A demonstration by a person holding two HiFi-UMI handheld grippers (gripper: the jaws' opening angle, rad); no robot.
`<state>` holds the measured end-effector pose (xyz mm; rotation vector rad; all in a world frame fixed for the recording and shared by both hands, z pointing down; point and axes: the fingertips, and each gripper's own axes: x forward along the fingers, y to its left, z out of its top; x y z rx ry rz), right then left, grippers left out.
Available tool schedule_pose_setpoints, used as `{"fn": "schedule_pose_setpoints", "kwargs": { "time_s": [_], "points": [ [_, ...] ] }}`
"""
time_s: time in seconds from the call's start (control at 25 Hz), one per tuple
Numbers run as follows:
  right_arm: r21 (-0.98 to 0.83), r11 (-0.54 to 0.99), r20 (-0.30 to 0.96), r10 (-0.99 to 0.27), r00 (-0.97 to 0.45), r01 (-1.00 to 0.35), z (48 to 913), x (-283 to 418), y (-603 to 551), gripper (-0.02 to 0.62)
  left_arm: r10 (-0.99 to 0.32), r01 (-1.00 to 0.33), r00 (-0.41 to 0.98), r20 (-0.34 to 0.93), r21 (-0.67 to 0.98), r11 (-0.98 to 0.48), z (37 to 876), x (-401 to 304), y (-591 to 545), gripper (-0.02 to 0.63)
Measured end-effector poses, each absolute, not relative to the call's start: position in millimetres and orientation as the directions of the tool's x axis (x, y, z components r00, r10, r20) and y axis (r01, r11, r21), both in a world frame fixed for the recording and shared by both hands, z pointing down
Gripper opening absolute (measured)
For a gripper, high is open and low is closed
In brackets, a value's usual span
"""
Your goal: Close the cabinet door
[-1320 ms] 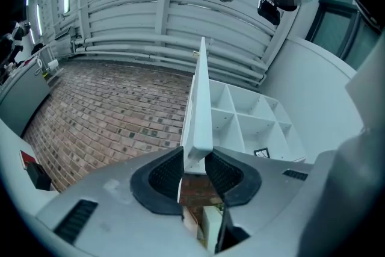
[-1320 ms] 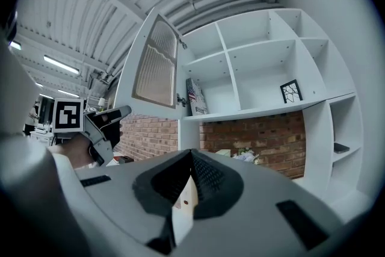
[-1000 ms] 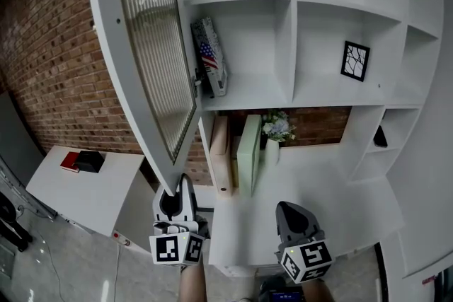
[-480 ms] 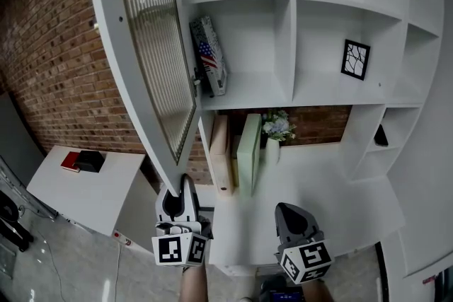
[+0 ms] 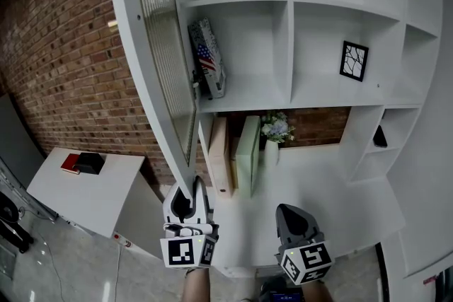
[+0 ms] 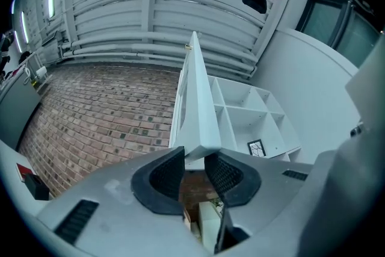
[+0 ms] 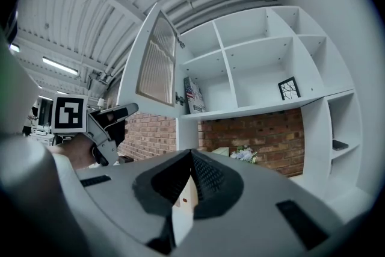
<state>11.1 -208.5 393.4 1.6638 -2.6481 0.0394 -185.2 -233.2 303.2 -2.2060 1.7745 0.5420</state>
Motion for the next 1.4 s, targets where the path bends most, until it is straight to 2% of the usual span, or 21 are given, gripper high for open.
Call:
{"fn": "schedule_pose_setpoints", "kwargs": {
  "time_s": [0.52, 0.96, 1.4],
  "points": [
    [-0.014, 0.453, 0.043, -0.891, -0.453, -0.892, 398, 13, -206, 0.006, -0.866, -0.967, 0.242, -0.437, -0.034, -0.253, 299, -156, -235, 0.109],
    [-0.012, 0.409, 0.037, -0.912, -0.410, -0.912, 399, 33, -208, 0.006, -0.841, -0.944, 0.329, -0.429, -0.114, -0.310, 301, -113, -241, 0.163],
    [-0.015, 0.371, 0.043, -0.928, -0.371, -0.929, 399, 49, -214, 0.006, -0.827, -0.928, 0.373, -0.420, -0.170, -0.332, 301, -89, -249, 0.181]
  ]
}}
